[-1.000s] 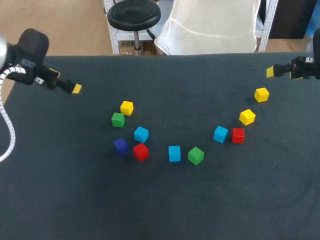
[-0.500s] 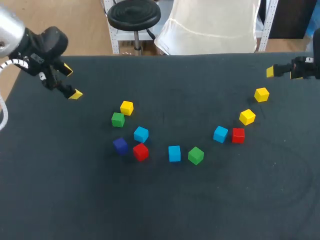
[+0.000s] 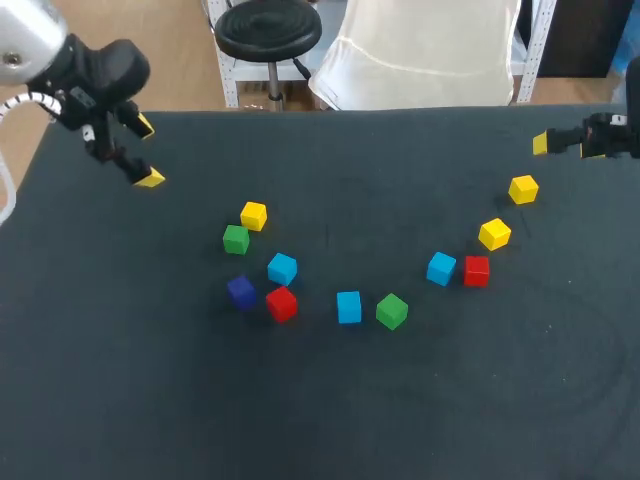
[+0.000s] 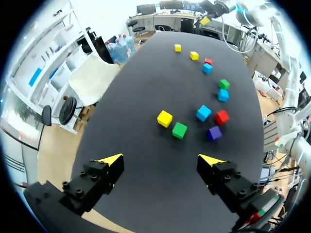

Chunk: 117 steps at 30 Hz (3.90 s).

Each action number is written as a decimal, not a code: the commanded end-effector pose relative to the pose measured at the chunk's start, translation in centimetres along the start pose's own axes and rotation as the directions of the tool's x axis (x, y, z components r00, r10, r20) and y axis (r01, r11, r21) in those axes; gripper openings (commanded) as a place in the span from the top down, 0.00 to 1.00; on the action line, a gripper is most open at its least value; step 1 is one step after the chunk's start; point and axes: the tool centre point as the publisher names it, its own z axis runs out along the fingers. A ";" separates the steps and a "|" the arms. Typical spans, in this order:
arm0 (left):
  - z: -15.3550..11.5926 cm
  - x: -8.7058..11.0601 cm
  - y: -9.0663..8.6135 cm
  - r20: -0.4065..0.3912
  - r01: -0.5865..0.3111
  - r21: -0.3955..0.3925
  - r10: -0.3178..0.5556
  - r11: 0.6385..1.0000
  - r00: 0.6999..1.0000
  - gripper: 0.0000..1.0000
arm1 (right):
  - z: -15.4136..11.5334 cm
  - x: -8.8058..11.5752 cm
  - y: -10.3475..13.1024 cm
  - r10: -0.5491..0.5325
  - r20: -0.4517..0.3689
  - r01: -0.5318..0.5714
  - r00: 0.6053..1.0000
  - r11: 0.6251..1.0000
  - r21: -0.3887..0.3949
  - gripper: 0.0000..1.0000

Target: Place the blue cubes, place green cubes on the blue cubes, place the yellow cubes on the green cubes, then place the red cubes on the yellow cubes, and place purple cube on the red cubes.

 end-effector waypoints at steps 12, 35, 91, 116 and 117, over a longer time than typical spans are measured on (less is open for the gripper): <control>1.6 -0.3 -1.0 0.215 -0.241 0.133 0.209 0.961 0.954 0.00 | 0.0 0.0 0.1 0.000 0.001 0.000 1.000 1.000 0.004 0.00; 2.1 0.7 -0.5 0.294 -0.261 0.164 0.206 0.951 0.933 0.00 | 0.0 0.0 0.1 0.000 0.001 0.000 1.000 1.000 0.004 0.00; 2.1 0.7 -0.5 0.294 -0.261 0.164 0.206 0.951 0.933 0.00 | -1.7 -0.5 6.7 -0.955 -0.133 0.793 0.265 0.295 -0.533 0.00; 2.1 0.7 -0.5 0.294 -0.261 0.164 0.206 0.951 0.933 0.00 | 6.4 3.2 21.2 -0.912 -0.408 0.840 0.041 0.252 -0.481 0.00; 2.1 0.7 -0.5 0.294 -0.261 0.164 0.206 0.951 0.933 0.00 | 6.5 3.5 21.4 -0.910 -0.414 0.834 0.039 0.258 -0.488 0.00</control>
